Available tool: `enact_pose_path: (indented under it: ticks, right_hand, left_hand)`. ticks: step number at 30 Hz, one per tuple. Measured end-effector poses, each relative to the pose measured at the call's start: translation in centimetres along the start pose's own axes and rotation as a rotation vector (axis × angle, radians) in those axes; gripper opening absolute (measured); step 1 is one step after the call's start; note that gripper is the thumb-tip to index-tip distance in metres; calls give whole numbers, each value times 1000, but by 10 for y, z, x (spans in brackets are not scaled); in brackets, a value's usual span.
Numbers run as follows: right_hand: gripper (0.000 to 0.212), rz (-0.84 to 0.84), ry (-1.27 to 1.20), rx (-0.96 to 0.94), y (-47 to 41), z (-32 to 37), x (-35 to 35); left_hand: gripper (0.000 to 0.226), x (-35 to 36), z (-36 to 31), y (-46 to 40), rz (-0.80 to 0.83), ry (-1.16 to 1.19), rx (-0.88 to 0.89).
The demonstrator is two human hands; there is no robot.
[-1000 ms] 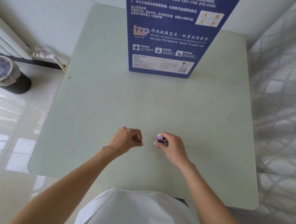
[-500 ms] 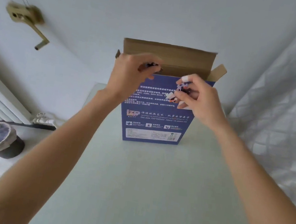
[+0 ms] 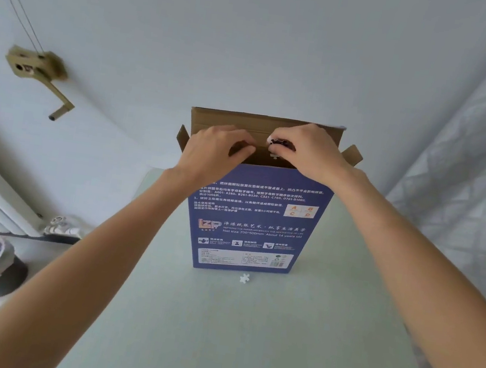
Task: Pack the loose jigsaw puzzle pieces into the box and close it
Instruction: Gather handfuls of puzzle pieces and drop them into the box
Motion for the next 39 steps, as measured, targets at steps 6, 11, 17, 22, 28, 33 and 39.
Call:
enact_pose_path:
  ticks: [6, 11, 17, 22, 28, 33, 39]
  right_hand:
    - [23, 22, -21, 35, 3, 3, 2]
    - [14, -391, -29, -107, 33, 16, 14]
    - [9, -372, -100, -163, 131, 16, 120]
    - [13, 140, -141, 212, 161, -20, 227]
    - [32, 403, -21, 403, 154, -35, 296]
    - [22, 382, -7, 429, 149, -36, 317]
    - [16, 433, -193, 445, 149, -40, 318]
  left_hand:
    - [17, -2, -5, 9, 72, 76, -56]
    - [16, -3, -10, 17, -69, 33, 57]
    - [15, 7, -16, 70, -380, -106, 275]
    - [14, 48, -4, 137, -205, -9, 89]
    - [20, 79, 25, 182, 55, 130, -480]
    - [27, 91, 49, 187, 88, 292, -745]
    - [66, 95, 62, 162, 15, 539, -788]
Point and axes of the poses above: each hand's wrist, its own y-axis away from the middle knuckle, its own x-axis out of the palm, z = x × y, the point moved 1 cm from there along -y, towards the middle knuckle, and after that the axes turned 5 degrees about x, right-handed, at the moved point
